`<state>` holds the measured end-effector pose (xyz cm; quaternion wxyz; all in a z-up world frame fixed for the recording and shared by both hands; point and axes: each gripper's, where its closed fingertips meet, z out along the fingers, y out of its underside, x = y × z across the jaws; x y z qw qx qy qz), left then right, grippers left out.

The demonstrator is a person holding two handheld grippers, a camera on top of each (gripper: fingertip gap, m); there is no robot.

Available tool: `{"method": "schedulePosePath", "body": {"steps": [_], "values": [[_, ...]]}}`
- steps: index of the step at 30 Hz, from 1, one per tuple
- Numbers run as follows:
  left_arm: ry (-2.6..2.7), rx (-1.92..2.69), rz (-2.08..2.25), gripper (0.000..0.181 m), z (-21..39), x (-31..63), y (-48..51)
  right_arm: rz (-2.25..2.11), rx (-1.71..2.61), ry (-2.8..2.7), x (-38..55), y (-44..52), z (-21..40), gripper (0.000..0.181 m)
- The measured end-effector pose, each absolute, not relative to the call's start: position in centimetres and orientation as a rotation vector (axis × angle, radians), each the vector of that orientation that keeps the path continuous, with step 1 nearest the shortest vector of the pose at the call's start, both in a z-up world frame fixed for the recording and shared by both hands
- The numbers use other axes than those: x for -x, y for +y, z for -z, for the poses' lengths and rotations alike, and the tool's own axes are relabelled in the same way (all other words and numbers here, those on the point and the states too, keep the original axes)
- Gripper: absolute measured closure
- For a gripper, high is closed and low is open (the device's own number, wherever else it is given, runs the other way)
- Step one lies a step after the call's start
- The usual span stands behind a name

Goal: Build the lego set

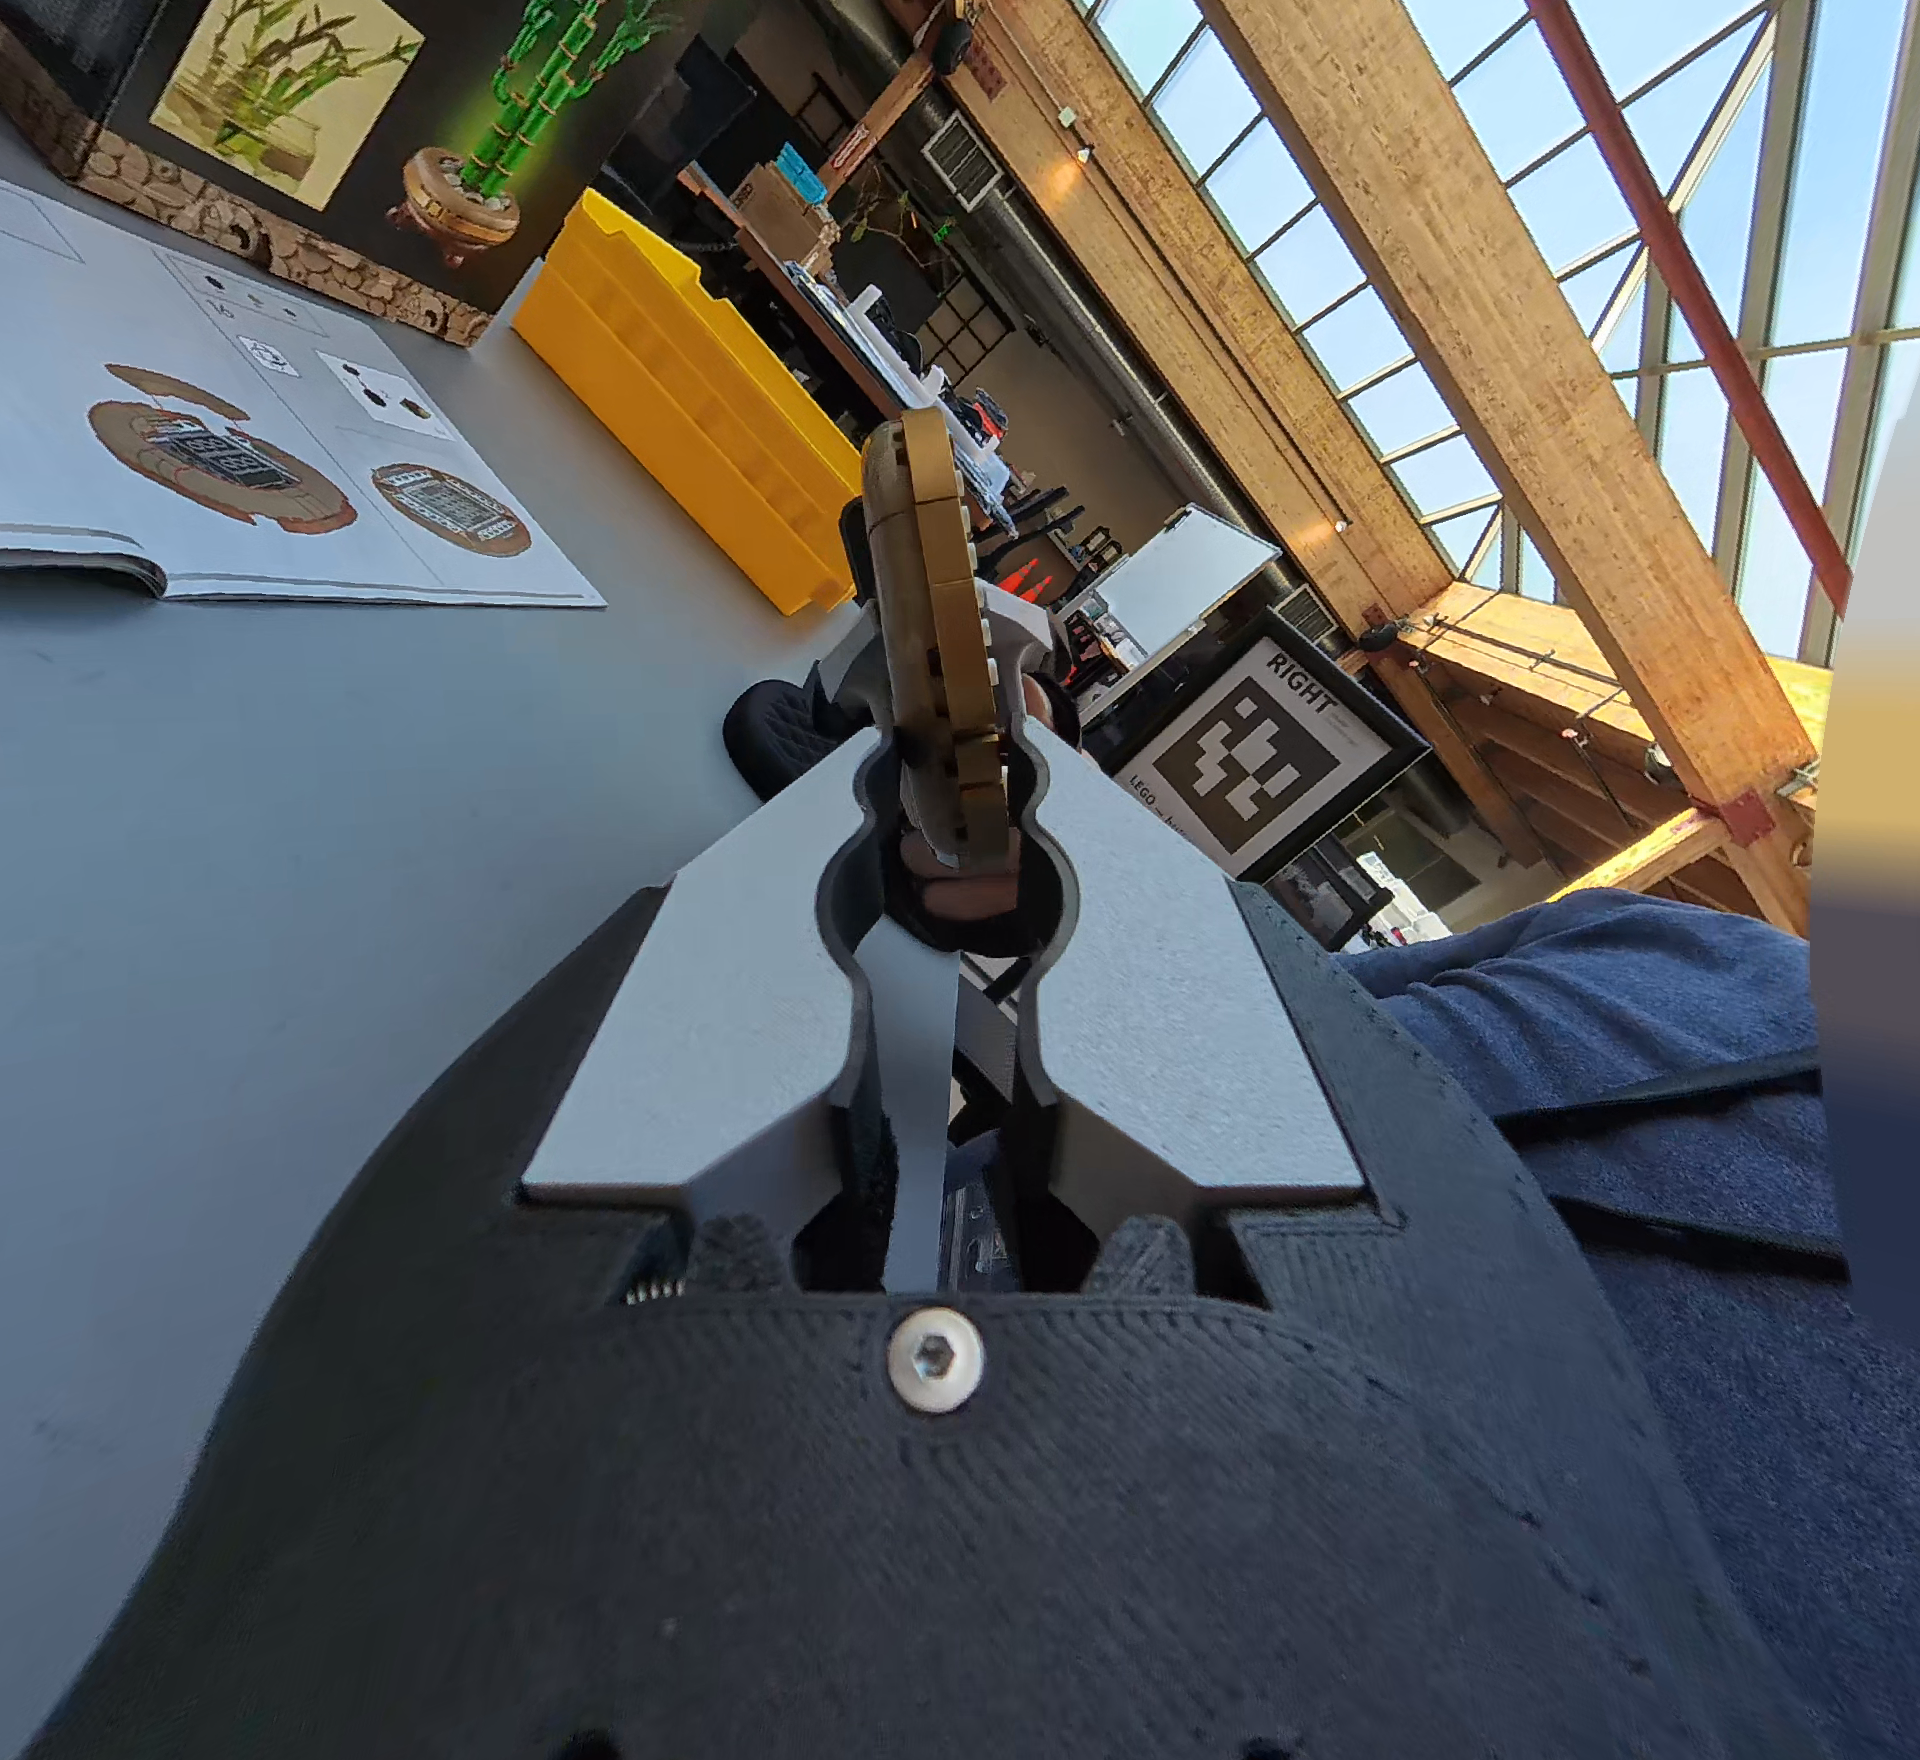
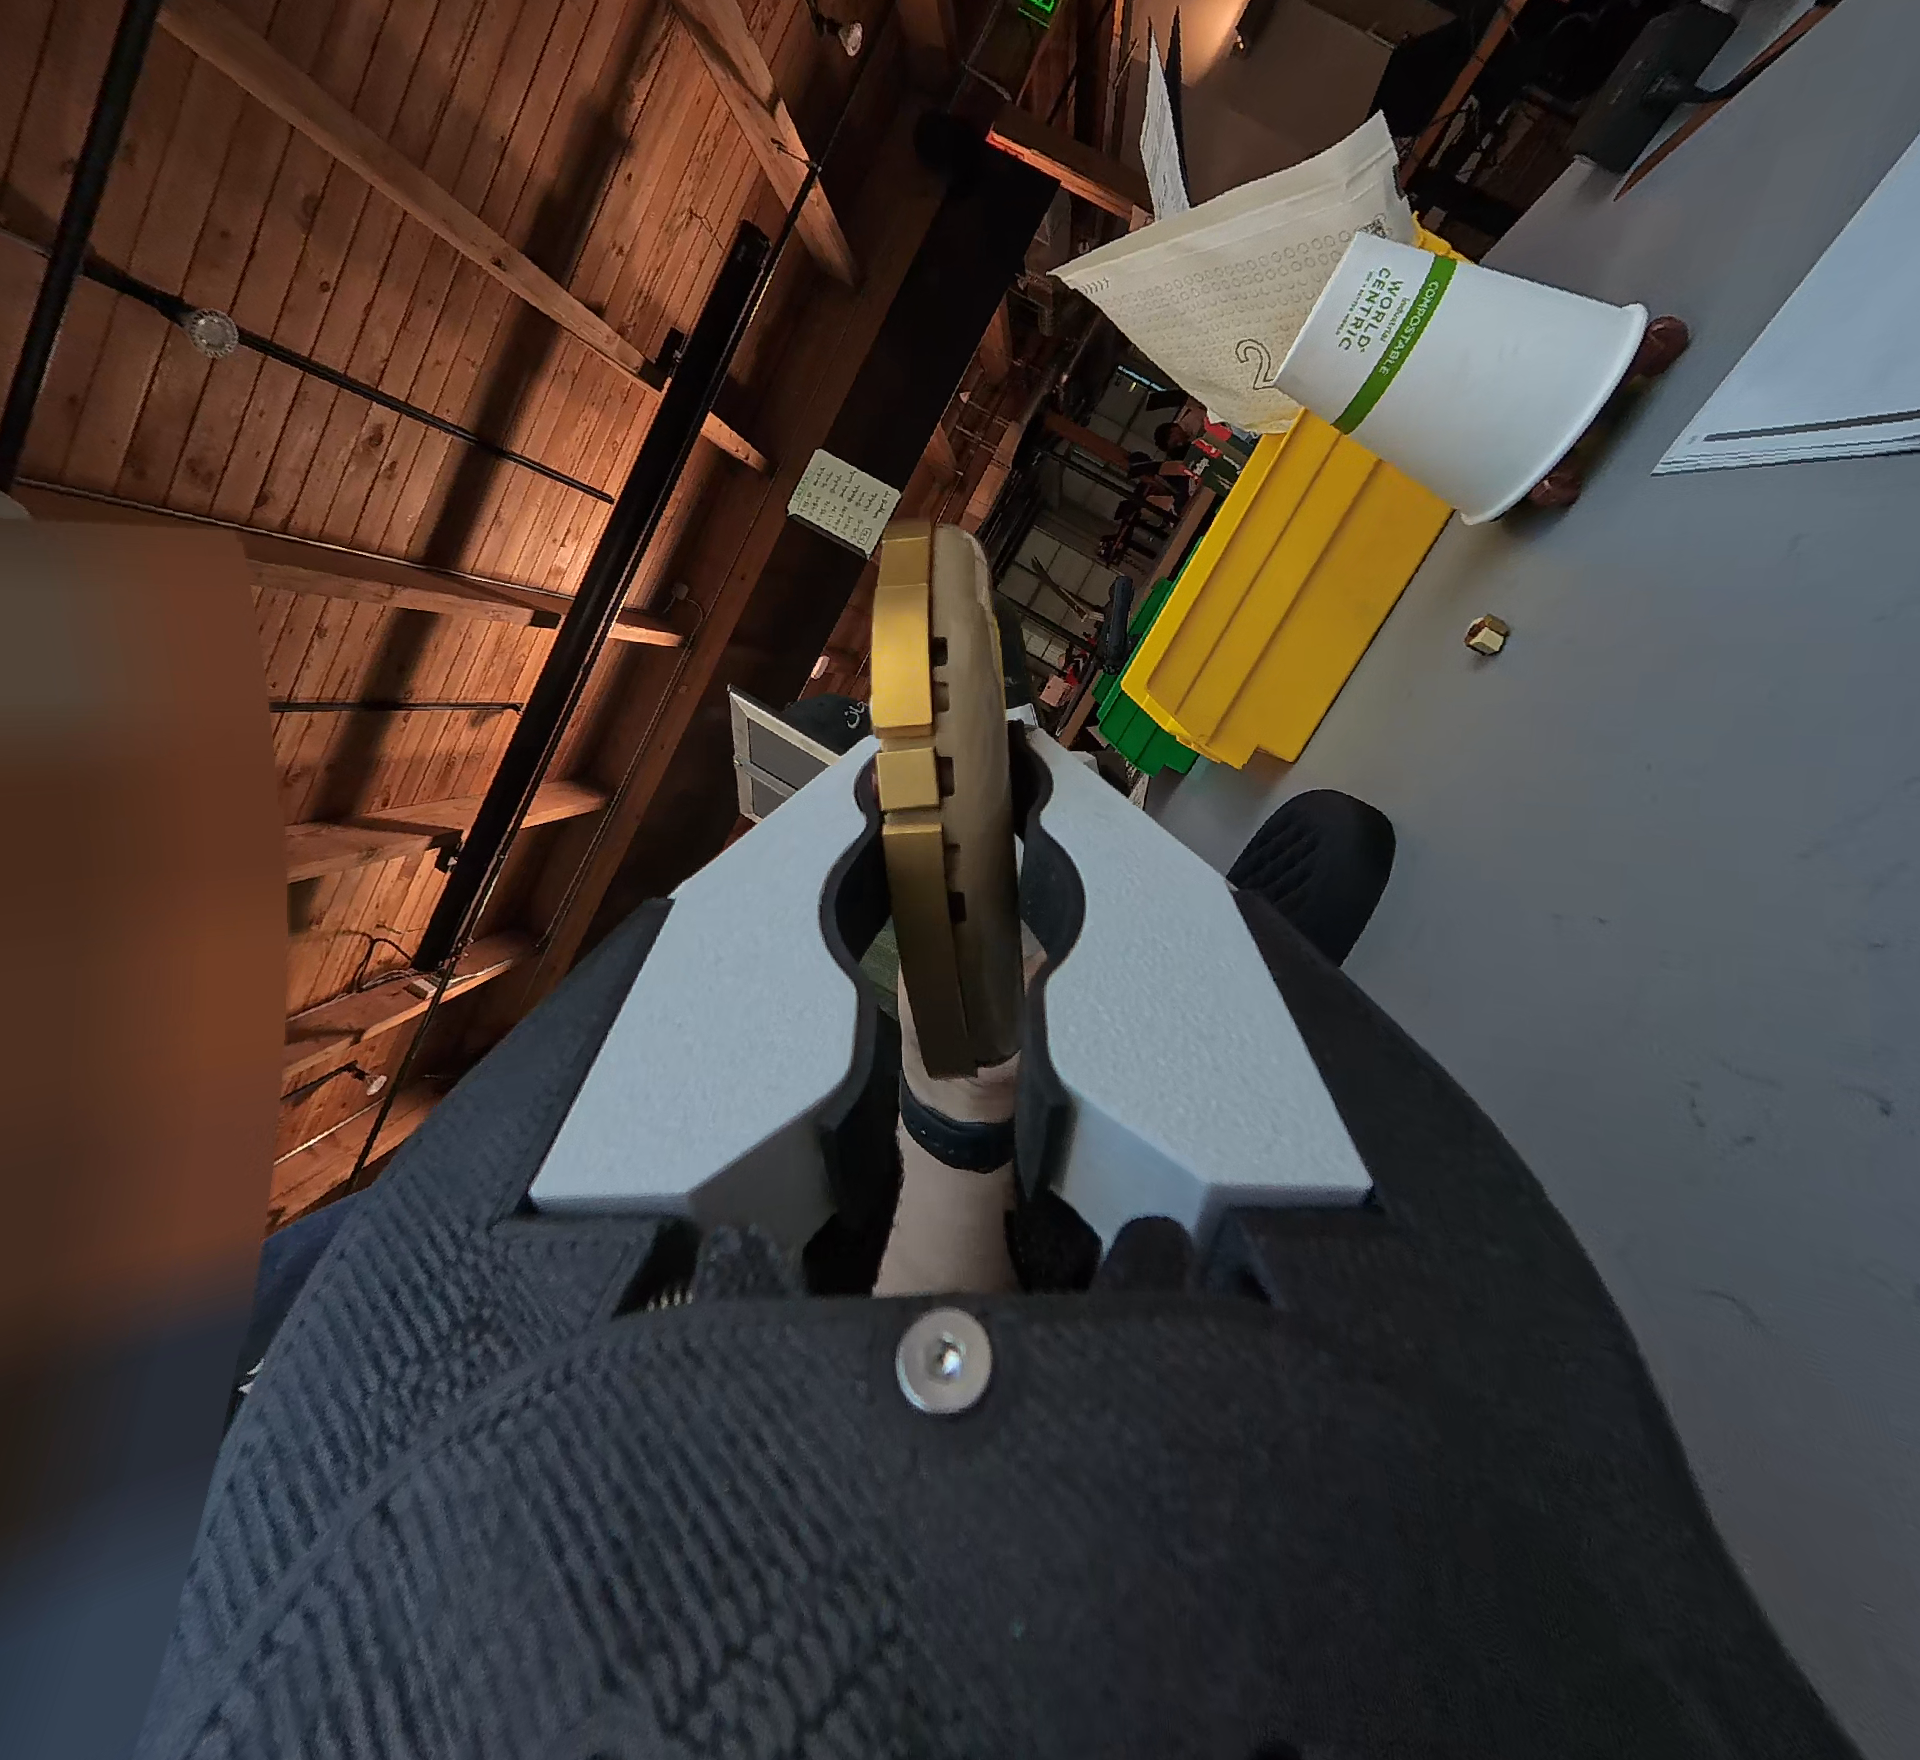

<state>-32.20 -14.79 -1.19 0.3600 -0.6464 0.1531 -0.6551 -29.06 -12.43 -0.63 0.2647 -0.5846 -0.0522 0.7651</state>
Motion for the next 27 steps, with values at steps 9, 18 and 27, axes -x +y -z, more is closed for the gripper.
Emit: {"method": "schedulePosePath", "body": {"steps": [9,18,27], "values": [[0.407,1.68,1.687,0.164,1.7,31.5,-15.2,-2.078,1.571,-0.113,28.6,-12.3,0.7,0.163],[0.411,1.702,1.718,0.164,1.8,31.7,-15.6,-2.111,1.594,-0.133,28.9,-12.6,1.0,0.163],[0.377,1.821,1.898,0.114,3.9,32.7,-16.2,-2.256,1.989,-0.696,32.1,-14.9,3.2,0.163]]}}
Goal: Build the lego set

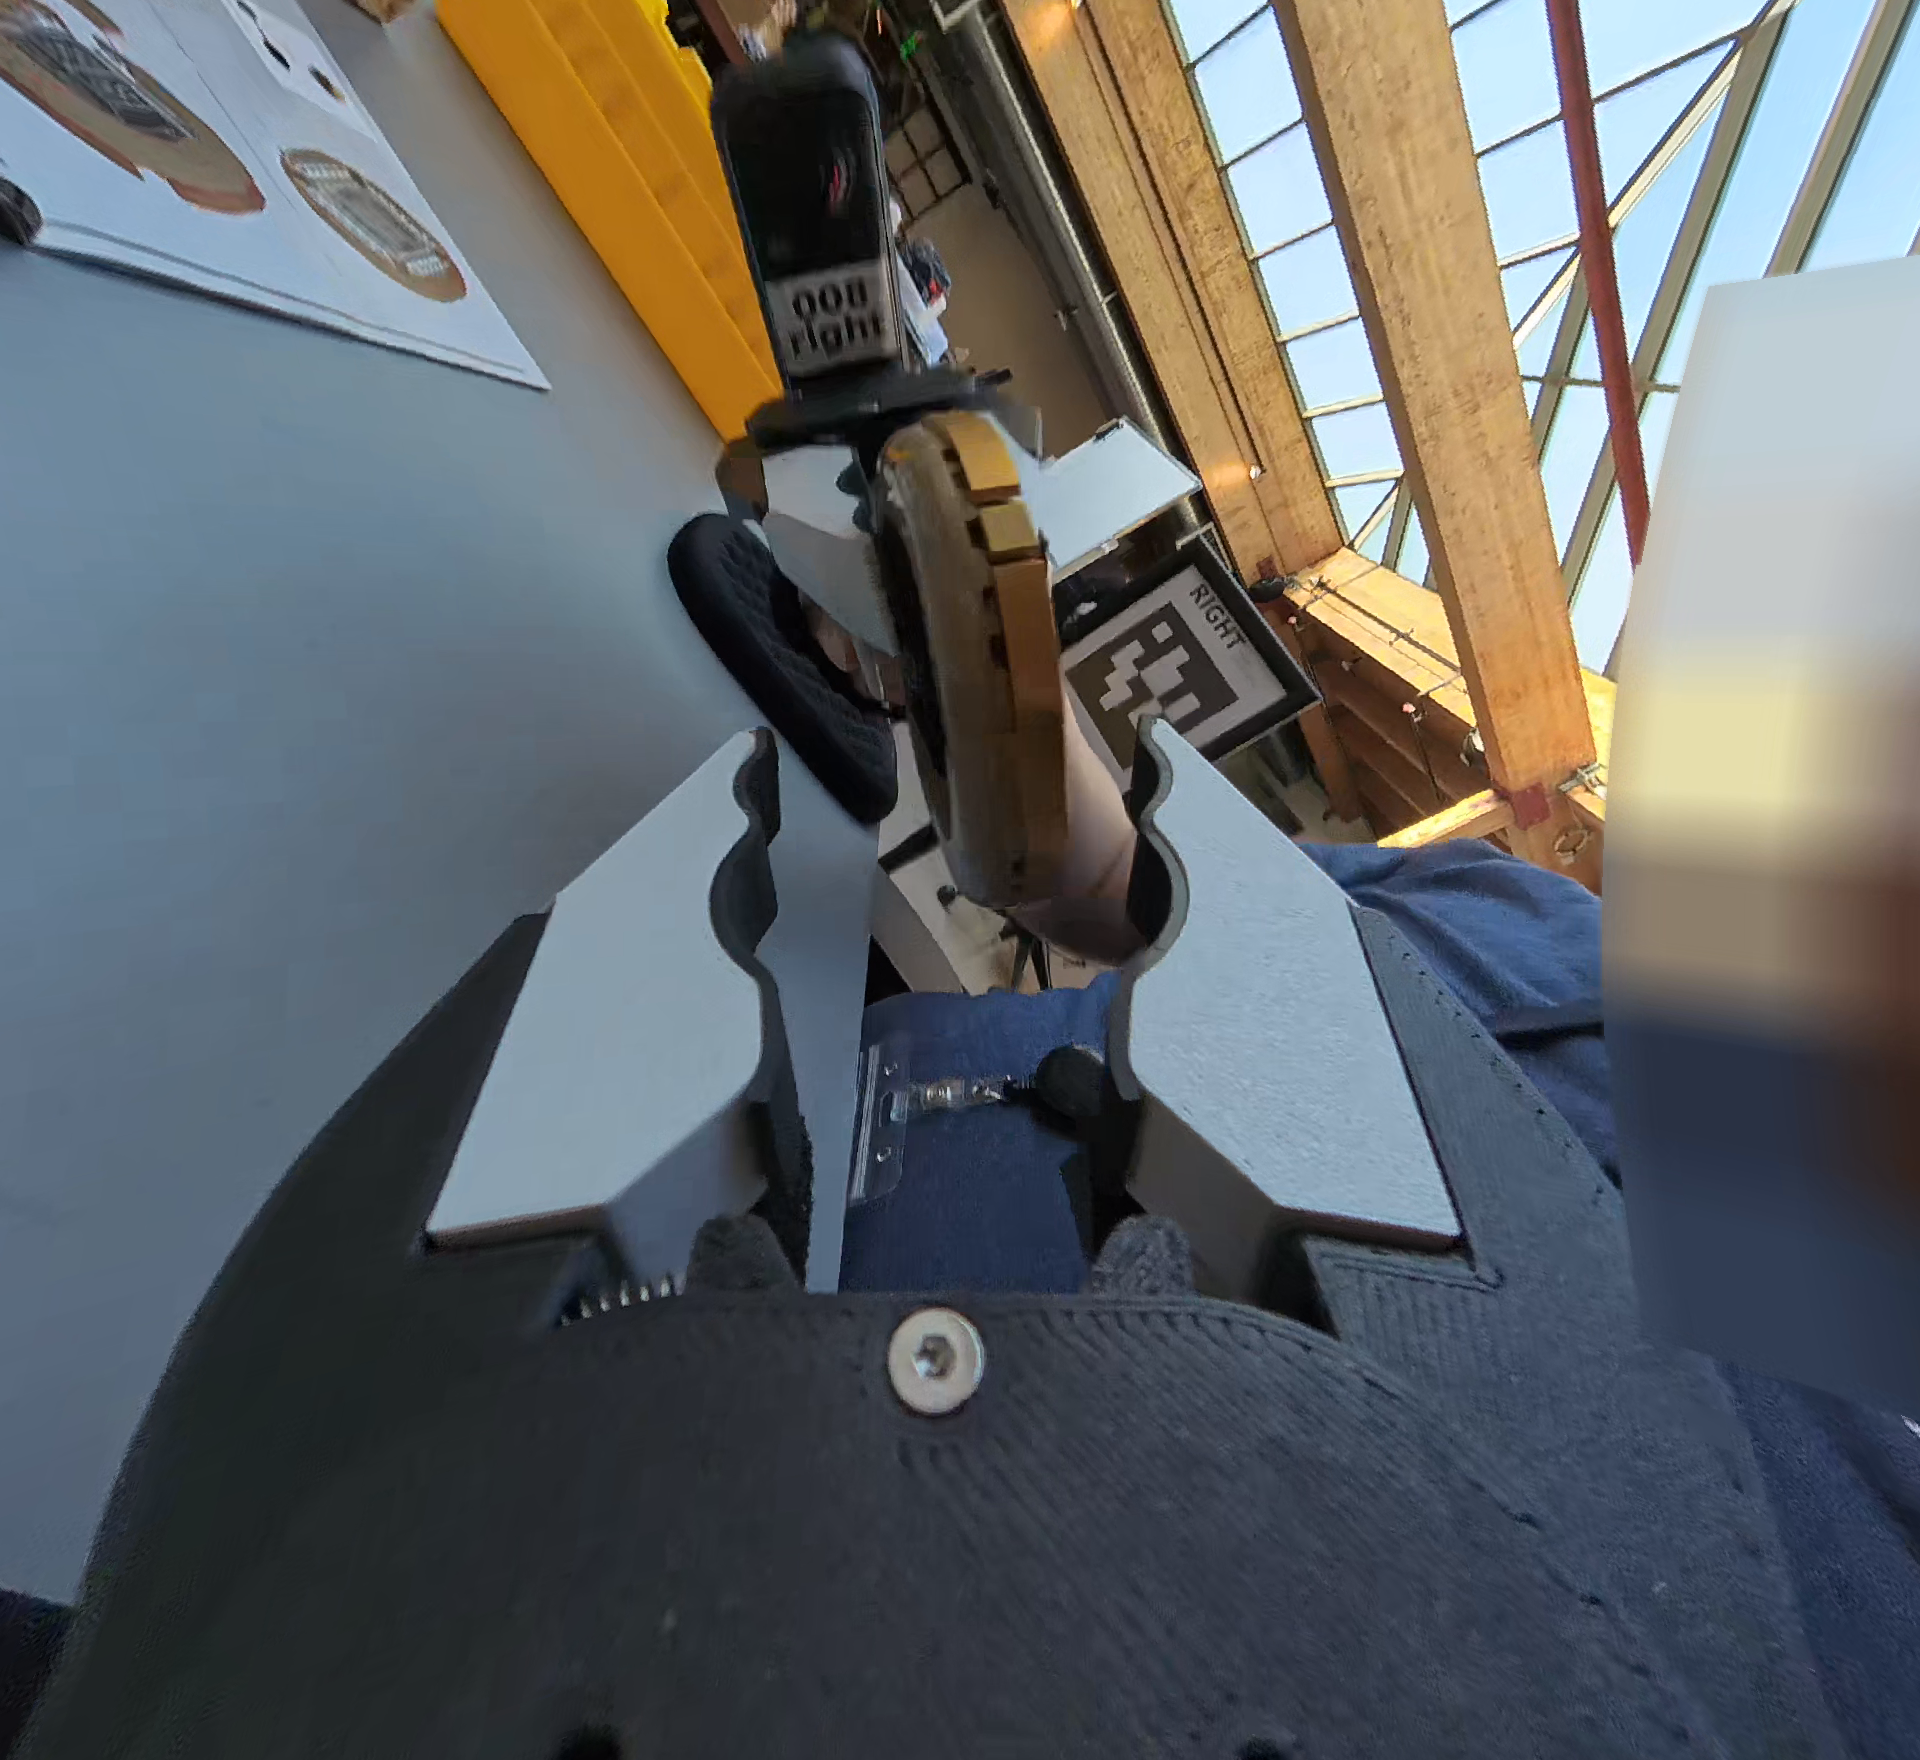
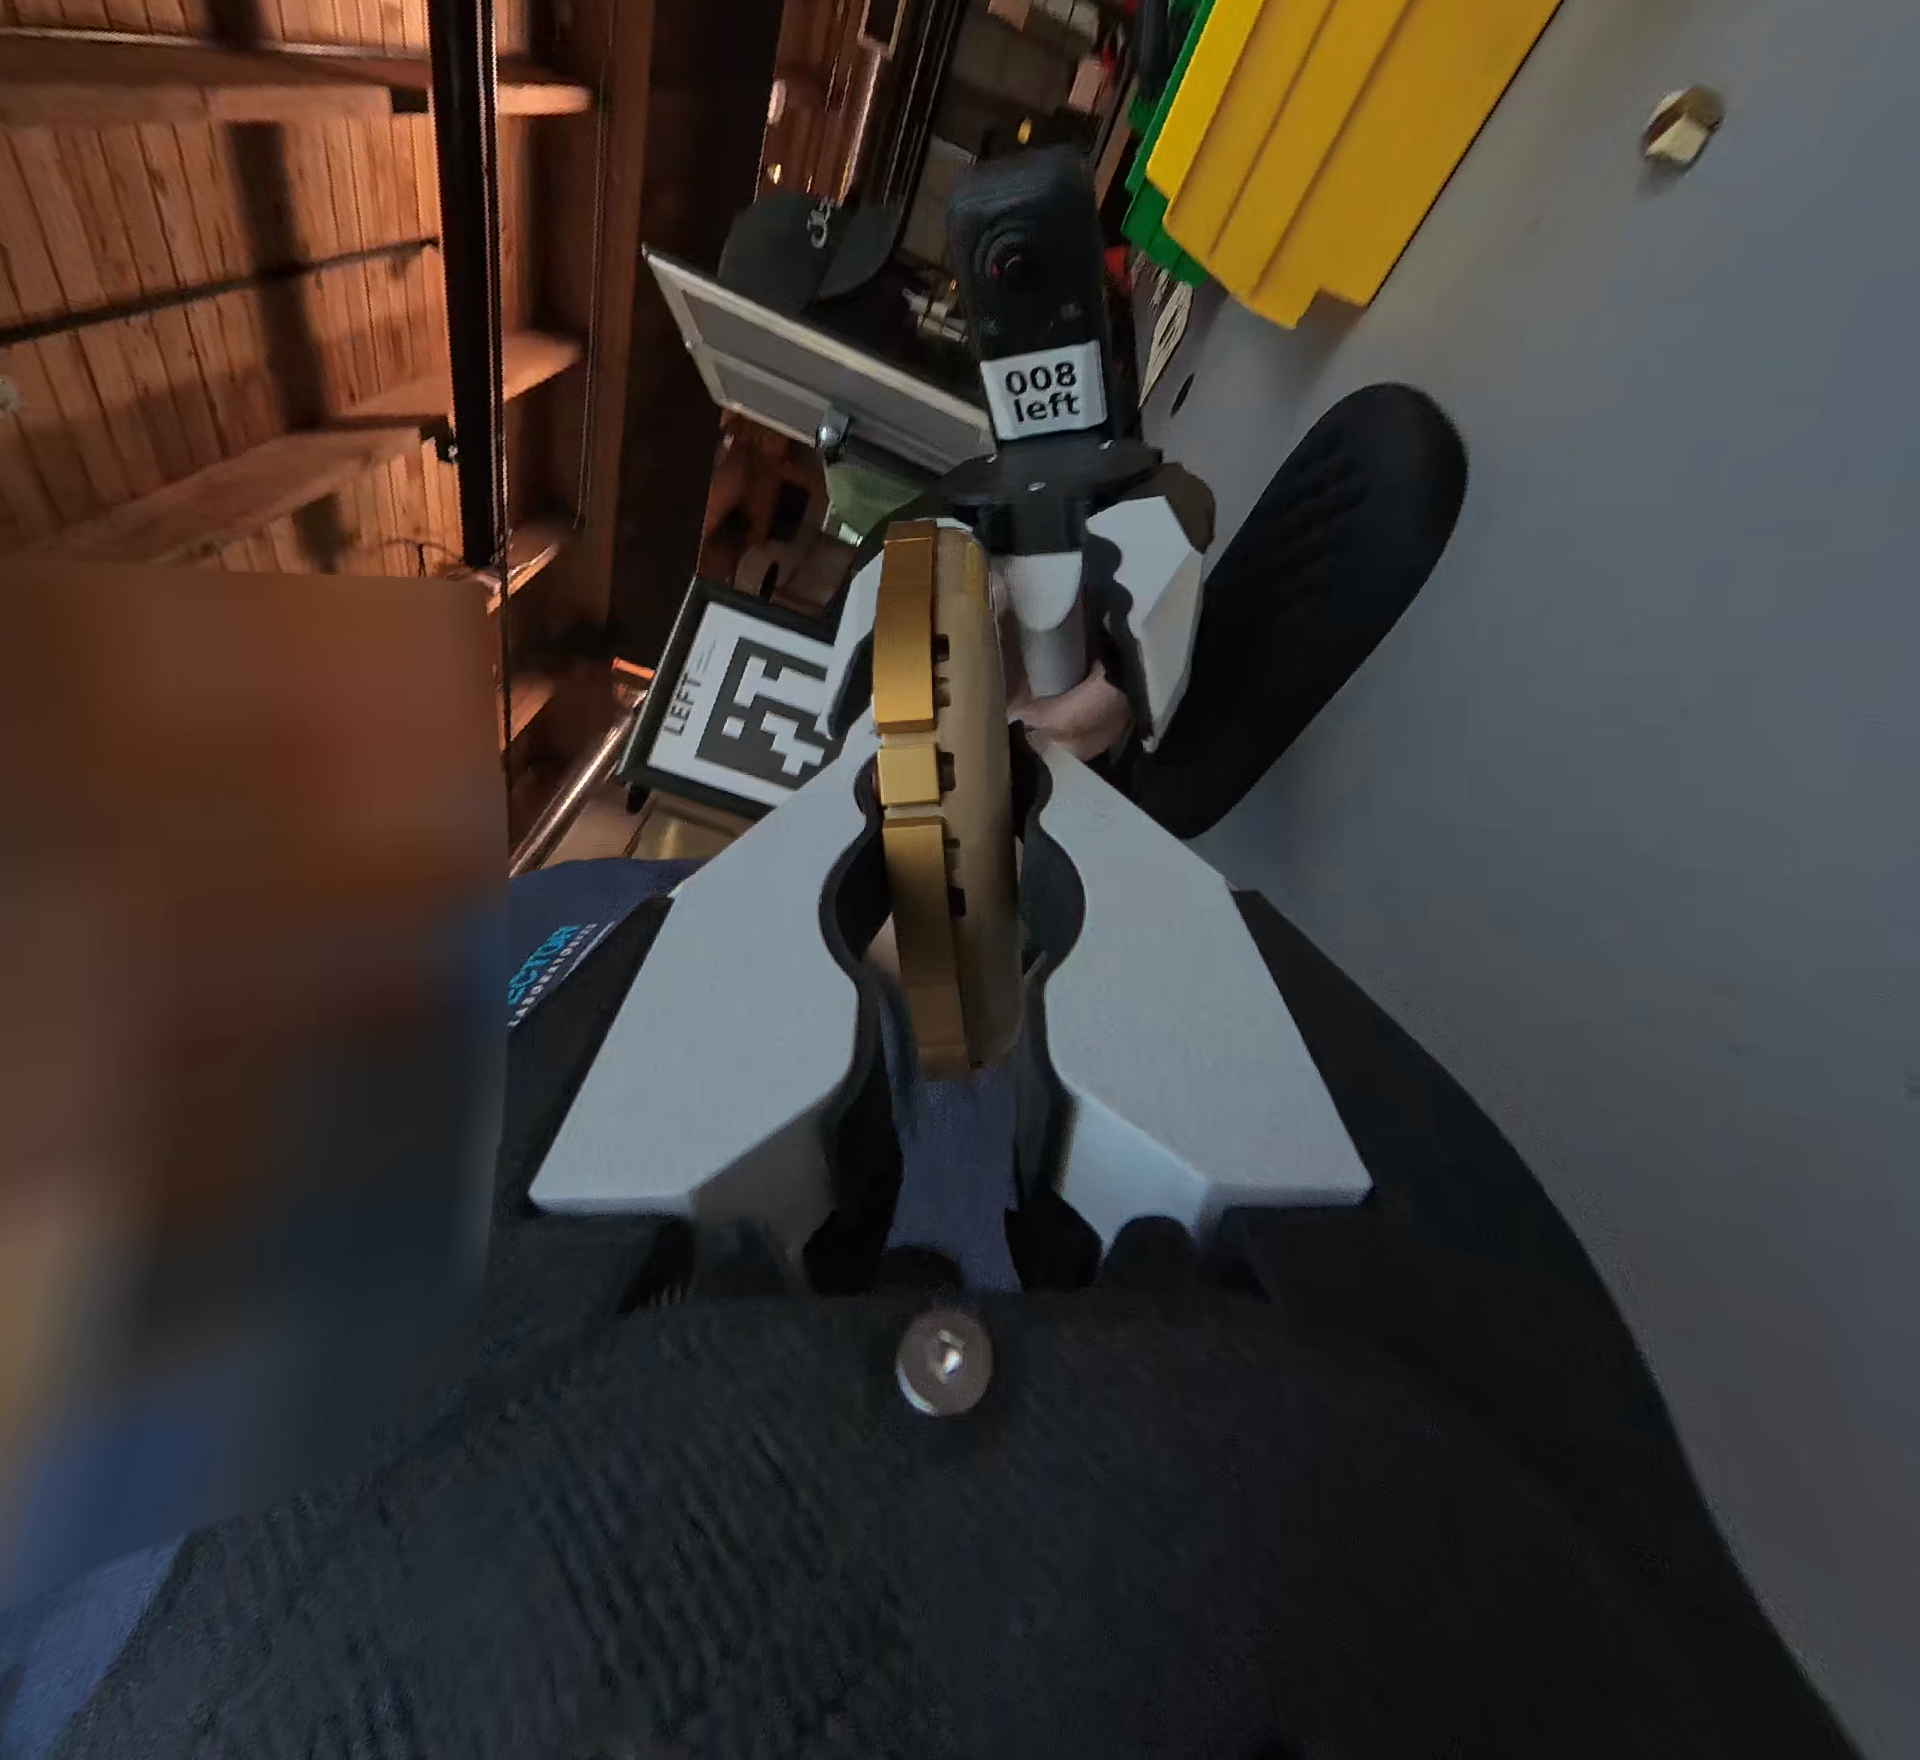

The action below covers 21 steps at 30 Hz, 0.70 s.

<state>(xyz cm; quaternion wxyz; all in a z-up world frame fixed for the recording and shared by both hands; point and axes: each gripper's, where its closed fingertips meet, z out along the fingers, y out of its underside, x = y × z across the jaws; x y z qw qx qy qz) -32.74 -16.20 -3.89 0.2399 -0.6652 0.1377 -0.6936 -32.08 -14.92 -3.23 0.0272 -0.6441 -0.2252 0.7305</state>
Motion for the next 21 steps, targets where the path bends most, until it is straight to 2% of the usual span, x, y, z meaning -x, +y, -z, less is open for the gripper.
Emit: {"method": "schedulePosePath", "body": {"steps": [5,7,9,16,21], "values": [[0.52,1.928,1.902,0.13,5.2,31.8,-18.0,-2.198,2.141,-1.061,34.3,-16.3,4.1,0.163],[0.549,1.891,1.936,0.154,5.0,31.7,-18.6,-2.146,2.162,-1.151,35.2,-16.3,4.3,0.163],[0.511,1.895,1.858,0.162,5.4,32.4,-17.9,-2.152,2.116,-1.137,36.3,-15.5,3.8,0.157],[0.211,1.796,1.656,0.163,4.7,37.7,-15.4,-2.066,1.749,-0.763,37.0,-9.9,1.5,0.14],[0.041,1.735,1.494,0.163,4.5,41.7,-14.3,-2.264,1.809,-0.75,39.9,-13.5,3.7,0.14]]}}
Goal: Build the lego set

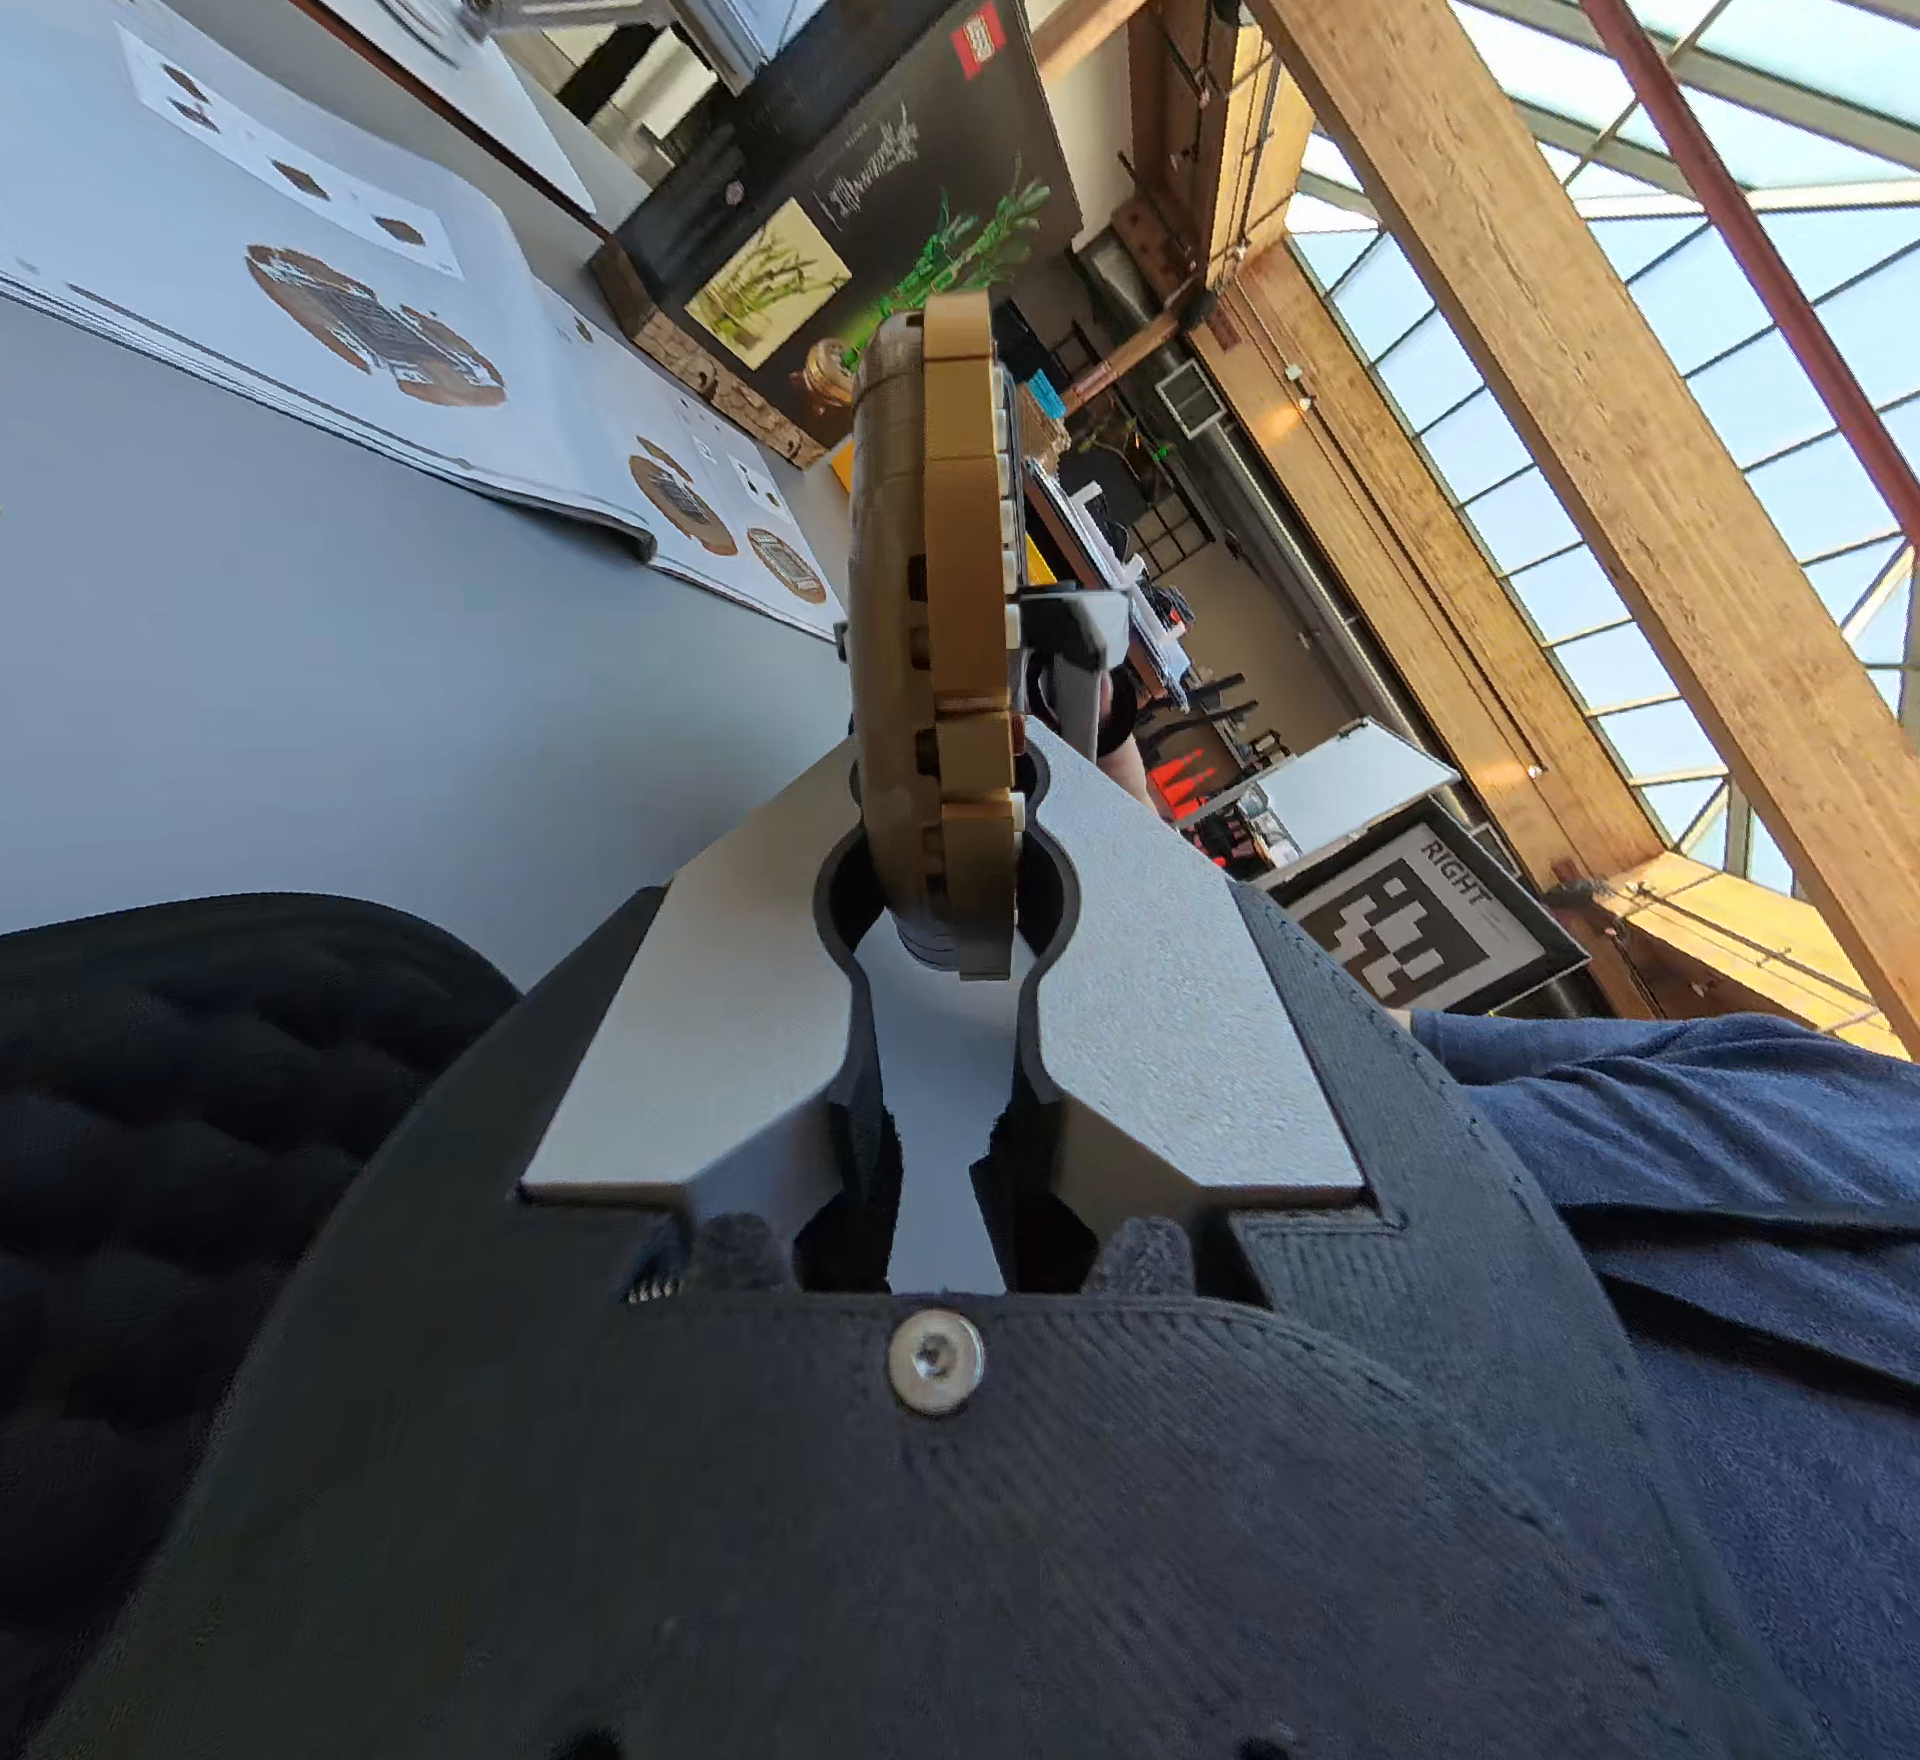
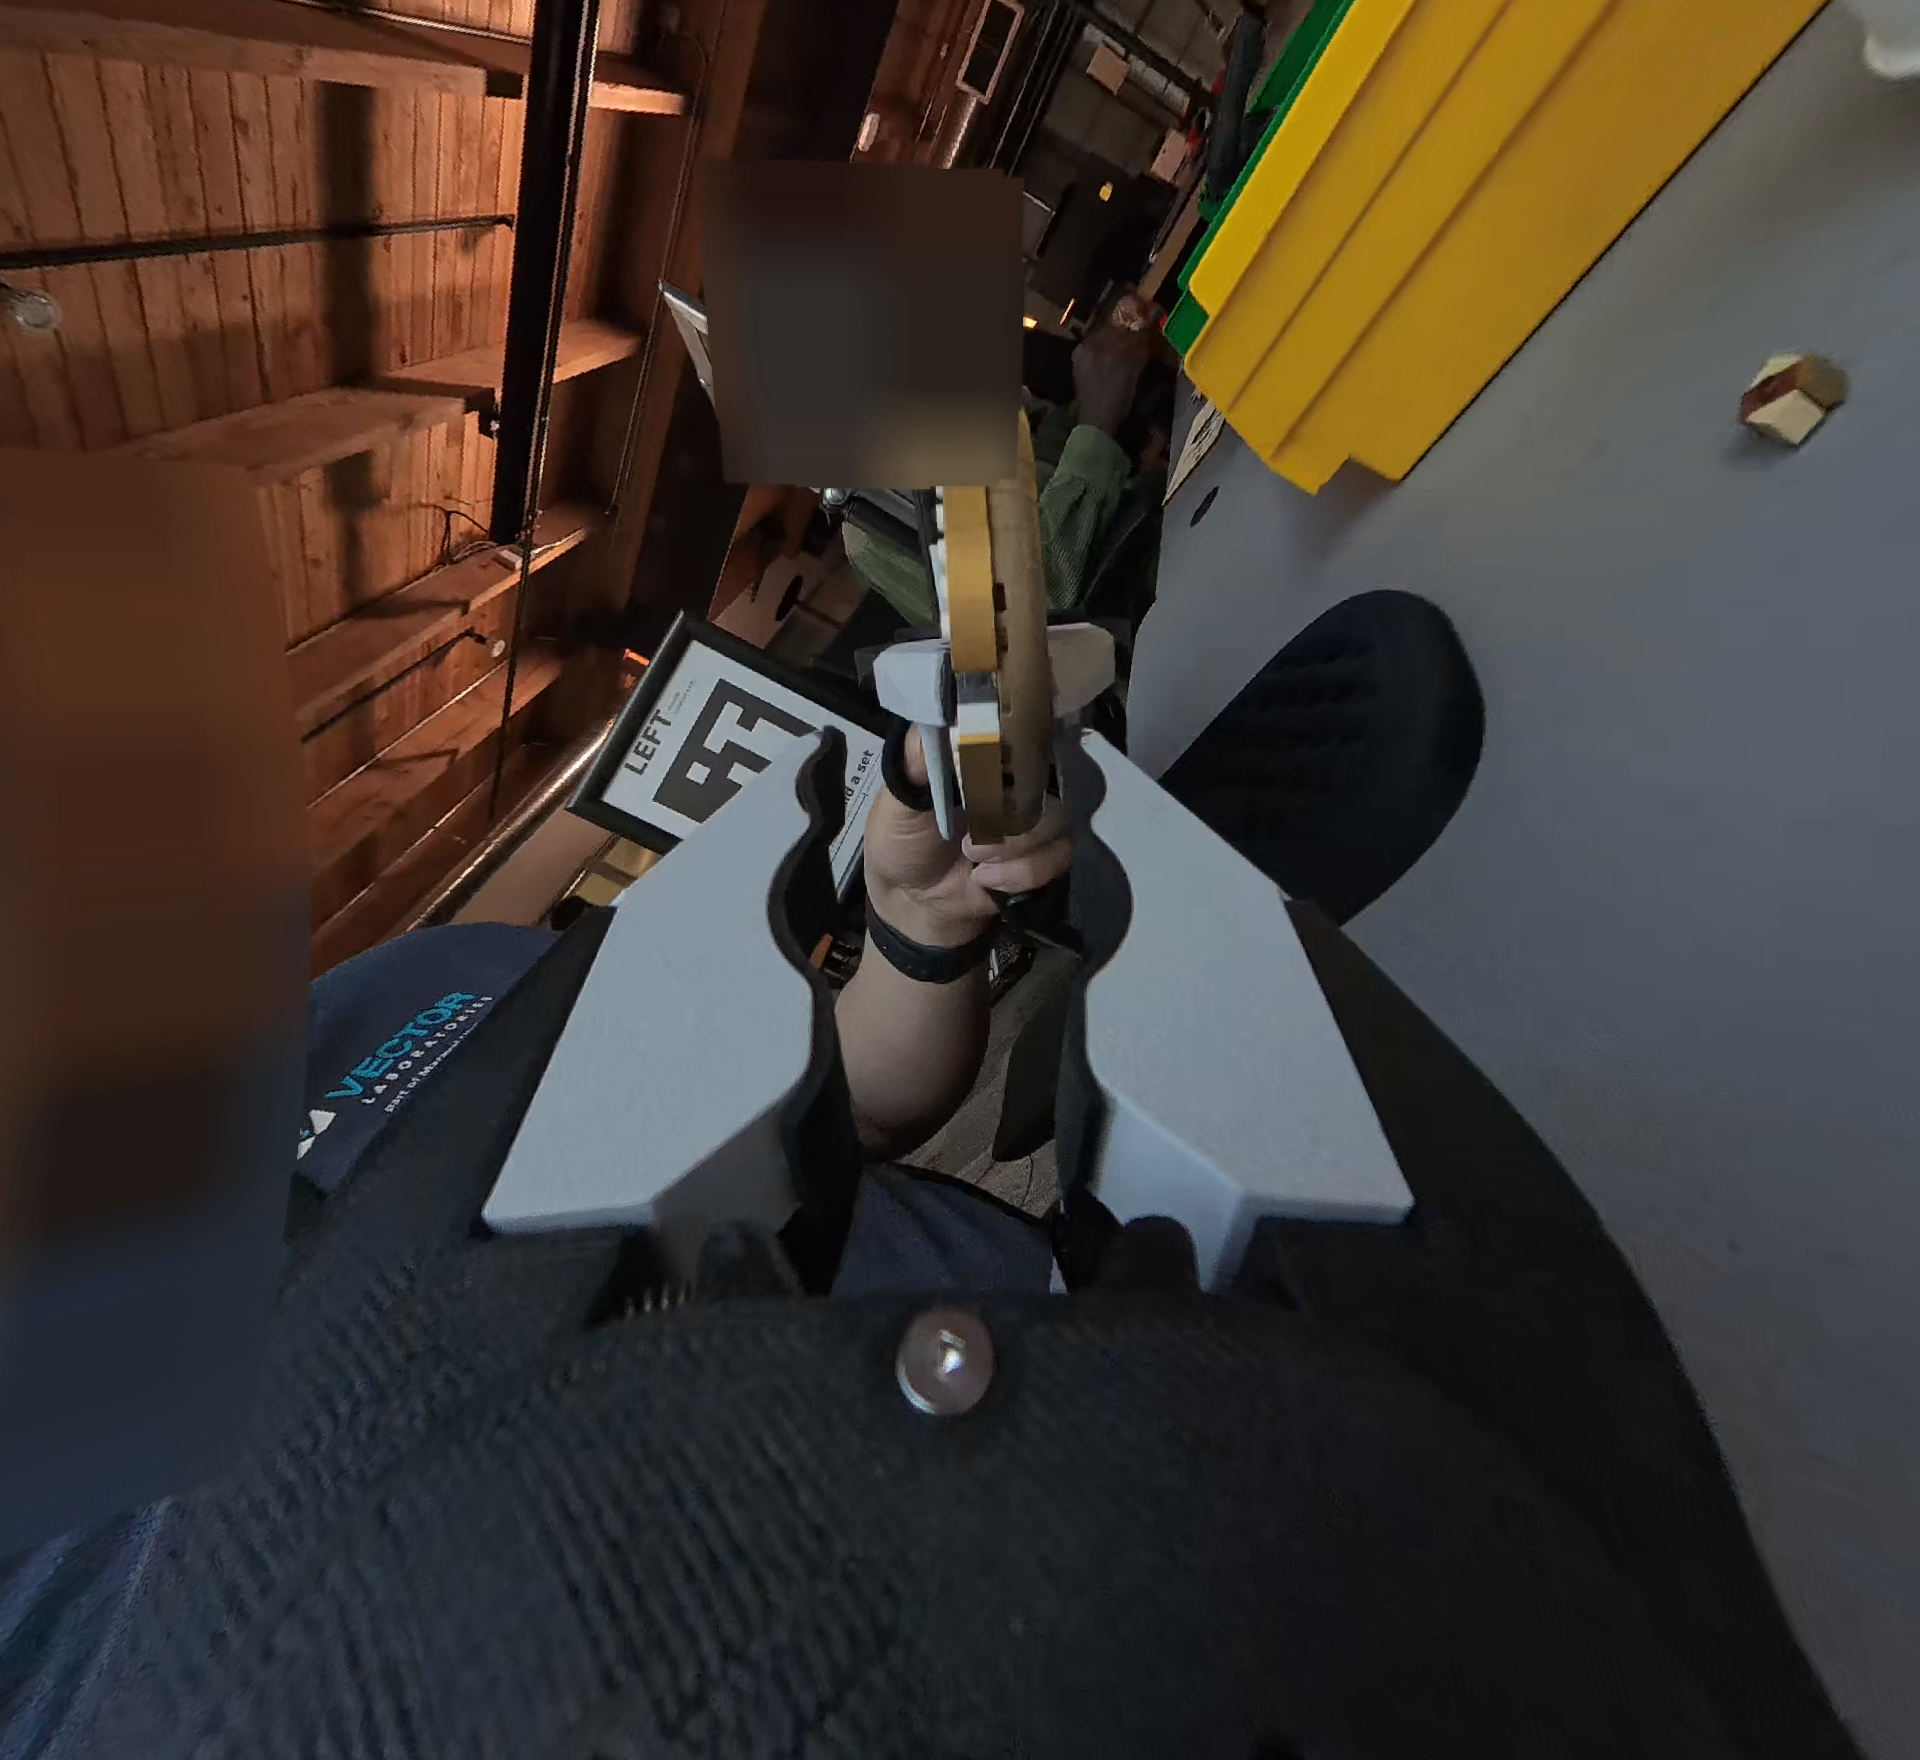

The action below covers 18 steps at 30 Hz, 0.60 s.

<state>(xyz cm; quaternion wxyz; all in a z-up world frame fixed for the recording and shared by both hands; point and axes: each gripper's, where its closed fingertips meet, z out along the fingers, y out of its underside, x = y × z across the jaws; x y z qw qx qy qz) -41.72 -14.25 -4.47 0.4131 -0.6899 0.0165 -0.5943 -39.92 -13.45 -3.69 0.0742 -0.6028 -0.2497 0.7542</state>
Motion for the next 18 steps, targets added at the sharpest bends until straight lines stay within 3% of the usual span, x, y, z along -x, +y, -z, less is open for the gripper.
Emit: {"method": "schedulePosePath", "body": {"steps": [3,8,13,18], "values": [[0.002,1.709,1.505,0.163,4.4,42.8,-14.4,-2.269,1.847,-0.781,42.1,-14.4,4.7,0.163],[-0.029,1.623,1.573,0.151,3.8,44.2,-15.6,-2.374,1.878,-0.85,43.6,-15.1,4.7,0.164],[-0.066,1.61,1.548,0.163,4.6,46.0,-15.6,-2.32,1.894,-1.051,45.3,-16.5,5.4,0.158],[-0.179,1.548,1.45,0.164,3.8,50.2,-15.4,-2.164,1.691,-0.995,46.8,-12.1,3.6,0.153]]}}
